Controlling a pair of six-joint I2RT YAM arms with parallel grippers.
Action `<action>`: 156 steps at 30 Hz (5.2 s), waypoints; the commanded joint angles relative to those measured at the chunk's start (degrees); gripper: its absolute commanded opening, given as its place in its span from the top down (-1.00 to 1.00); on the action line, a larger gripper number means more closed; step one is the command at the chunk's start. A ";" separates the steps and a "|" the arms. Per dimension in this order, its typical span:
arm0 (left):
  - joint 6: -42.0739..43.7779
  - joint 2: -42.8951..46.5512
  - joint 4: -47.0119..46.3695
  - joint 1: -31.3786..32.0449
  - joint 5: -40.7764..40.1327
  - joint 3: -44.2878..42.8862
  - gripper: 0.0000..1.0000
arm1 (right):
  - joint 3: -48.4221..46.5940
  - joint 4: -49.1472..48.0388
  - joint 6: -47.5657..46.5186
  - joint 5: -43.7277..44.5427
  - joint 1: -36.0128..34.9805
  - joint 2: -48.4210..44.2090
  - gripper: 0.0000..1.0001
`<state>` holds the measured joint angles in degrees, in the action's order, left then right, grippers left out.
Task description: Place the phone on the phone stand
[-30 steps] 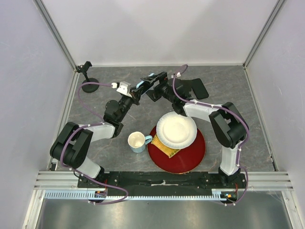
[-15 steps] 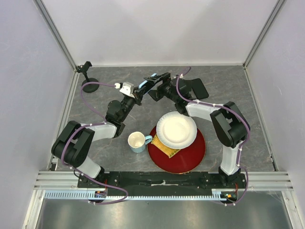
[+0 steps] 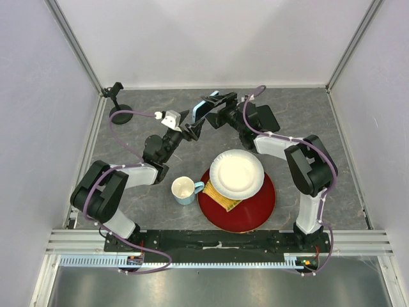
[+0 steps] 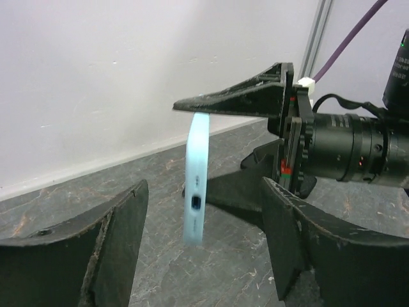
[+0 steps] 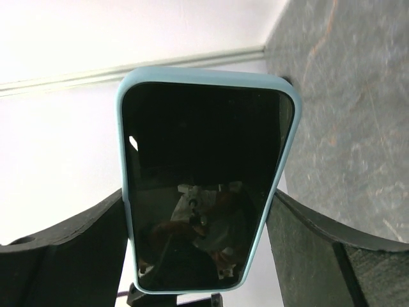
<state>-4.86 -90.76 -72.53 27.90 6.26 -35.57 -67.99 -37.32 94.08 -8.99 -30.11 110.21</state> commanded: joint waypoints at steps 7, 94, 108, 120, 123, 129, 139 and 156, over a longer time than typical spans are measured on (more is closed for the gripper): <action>3.19 4.80 -22.66 -0.56 -9.04 3.40 -0.59 | -2.50 -13.48 -17.33 -2.25 5.93 -0.97 1.00; -21.33 -8.38 11.89 -11.73 10.97 -17.25 -0.38 | 5.84 -1.61 -95.49 36.86 4.44 -4.74 1.00; -22.03 -8.64 11.01 -11.73 11.32 -17.25 -0.38 | 9.80 -6.36 -96.10 37.56 4.36 -4.57 0.79; -21.77 -8.47 11.27 -11.73 10.96 -17.07 -0.38 | 10.77 -5.31 -95.31 37.30 4.18 -5.45 0.08; -21.68 -8.47 11.27 -11.73 10.96 -17.07 -0.38 | 10.77 -4.69 -95.40 36.94 4.18 -5.80 -0.01; -21.42 -8.47 11.45 -11.73 10.88 -17.07 -0.38 | 10.59 -4.17 -95.75 36.77 4.09 -5.89 -0.56; -21.50 -8.38 11.54 -11.73 10.88 -17.16 -0.38 | 10.24 -2.76 -95.84 37.91 3.83 -6.76 -0.96; -21.50 -8.29 11.71 -11.73 10.96 -17.16 -0.38 | 10.33 -2.67 -96.54 35.10 4.09 -7.12 -0.40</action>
<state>-25.58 -99.02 -58.43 15.94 16.71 -51.05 -57.01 -38.94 -1.96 27.44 -26.13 105.78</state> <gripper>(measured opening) 0.690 0.771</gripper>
